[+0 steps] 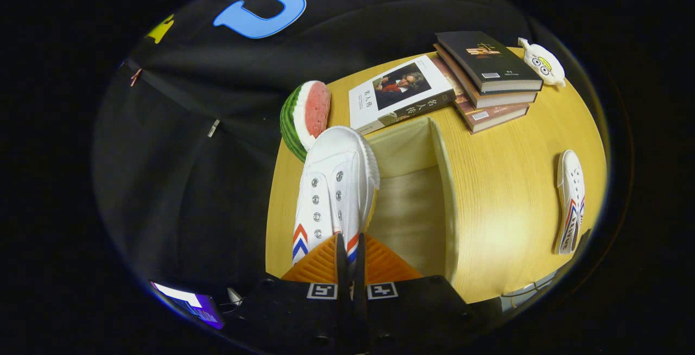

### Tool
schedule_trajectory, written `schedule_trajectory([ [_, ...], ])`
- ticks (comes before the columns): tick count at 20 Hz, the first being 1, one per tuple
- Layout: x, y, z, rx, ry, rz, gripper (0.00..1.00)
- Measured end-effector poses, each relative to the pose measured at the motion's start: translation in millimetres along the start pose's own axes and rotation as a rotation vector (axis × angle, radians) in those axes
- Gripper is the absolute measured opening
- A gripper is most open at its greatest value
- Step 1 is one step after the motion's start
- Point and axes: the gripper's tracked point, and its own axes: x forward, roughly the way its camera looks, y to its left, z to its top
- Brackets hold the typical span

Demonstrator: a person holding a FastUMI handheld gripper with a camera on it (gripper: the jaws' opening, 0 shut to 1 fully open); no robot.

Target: Open the storage box then place both shoes into the box .Put the left shoe in first, then the right shoe, with the right side of both shoes facing outward in a uniform manner.

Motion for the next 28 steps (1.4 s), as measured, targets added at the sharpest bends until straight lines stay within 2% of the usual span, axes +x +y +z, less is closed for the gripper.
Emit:
schedule_trajectory([
  [4,17.6,1.3,-4.0,-0.004,0.015,-0.027,0.06],
  [5,19.7,9.1,-3.1,0.012,0.019,0.006,0.07],
  [7,17.3,30.7,3.4,0.055,0.009,0.091,0.53],
  [9,13.2,28.2,11.6,0.03,-0.021,0.085,0.98],
  [12,-9.9,16.8,23.0,-0.013,-0.063,0.08,0.99],
  [15,-42.5,-16.1,39.1,-0.021,-0.112,0.057,0.99],
  [23,-114.5,-164.0,66.2,-0.055,-0.223,-0.139,0.99],
  [28,-148.9,-249.9,69.0,0.017,-0.217,-0.21,0.99],
])
